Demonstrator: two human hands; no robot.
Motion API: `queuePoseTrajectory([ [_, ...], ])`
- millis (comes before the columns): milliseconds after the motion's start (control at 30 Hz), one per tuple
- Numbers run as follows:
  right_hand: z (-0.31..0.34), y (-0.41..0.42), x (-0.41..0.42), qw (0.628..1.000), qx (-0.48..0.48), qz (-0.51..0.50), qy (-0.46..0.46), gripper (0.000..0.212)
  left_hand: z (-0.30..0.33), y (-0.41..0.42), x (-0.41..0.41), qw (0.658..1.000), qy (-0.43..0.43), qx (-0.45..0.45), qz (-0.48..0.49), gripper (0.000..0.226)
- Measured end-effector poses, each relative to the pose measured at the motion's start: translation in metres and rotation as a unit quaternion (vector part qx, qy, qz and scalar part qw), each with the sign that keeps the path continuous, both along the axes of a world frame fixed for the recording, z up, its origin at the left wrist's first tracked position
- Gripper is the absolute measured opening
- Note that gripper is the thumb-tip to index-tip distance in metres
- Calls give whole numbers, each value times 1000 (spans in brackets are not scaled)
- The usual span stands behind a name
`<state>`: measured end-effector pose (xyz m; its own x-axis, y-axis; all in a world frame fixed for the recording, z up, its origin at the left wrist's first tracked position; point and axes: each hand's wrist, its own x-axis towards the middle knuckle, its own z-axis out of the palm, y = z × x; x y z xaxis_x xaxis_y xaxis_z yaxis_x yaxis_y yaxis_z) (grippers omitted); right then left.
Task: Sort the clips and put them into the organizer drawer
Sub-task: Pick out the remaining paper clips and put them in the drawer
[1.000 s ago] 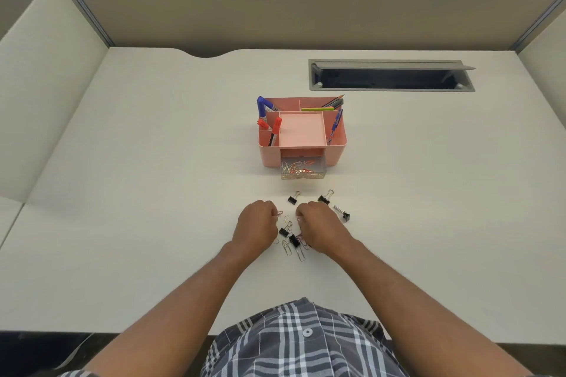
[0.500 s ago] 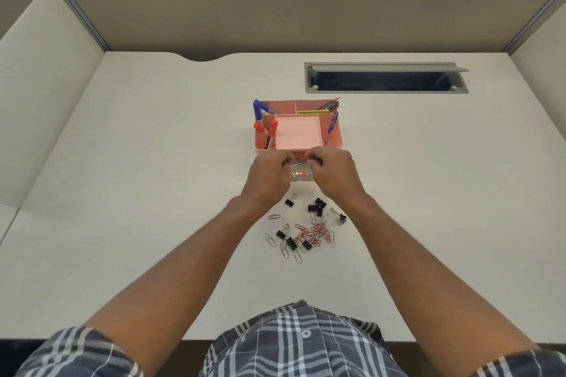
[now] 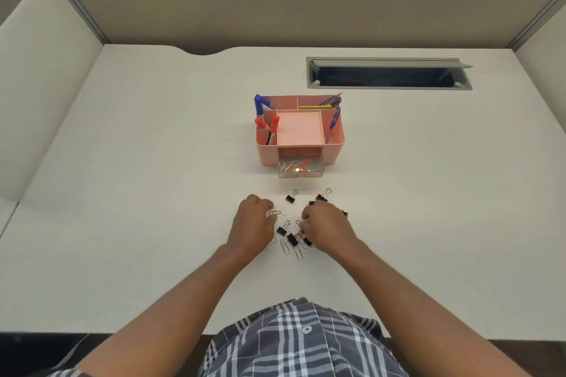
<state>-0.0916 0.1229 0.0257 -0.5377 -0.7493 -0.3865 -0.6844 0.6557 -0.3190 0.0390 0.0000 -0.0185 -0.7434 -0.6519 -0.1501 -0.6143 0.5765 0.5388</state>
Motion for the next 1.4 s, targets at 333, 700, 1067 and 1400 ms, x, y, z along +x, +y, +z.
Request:
queuePoseTrajectory([
  [333,-20,-5,12,999,-26,7,23,11,2,0,-11,999,-42,-23,-20,9],
  [700,-18,-30,17,994,-102,-9,-34,27,7,3,-3,1000,1,10,23,9],
  [1067,-23,-23,3,995,-91,2,34,13,-1,13,10,998,33,23,-55,27],
  [1400,-18,-10,-2,999,-23,-43,24,19,2,14,7,997,64,29,16,23],
])
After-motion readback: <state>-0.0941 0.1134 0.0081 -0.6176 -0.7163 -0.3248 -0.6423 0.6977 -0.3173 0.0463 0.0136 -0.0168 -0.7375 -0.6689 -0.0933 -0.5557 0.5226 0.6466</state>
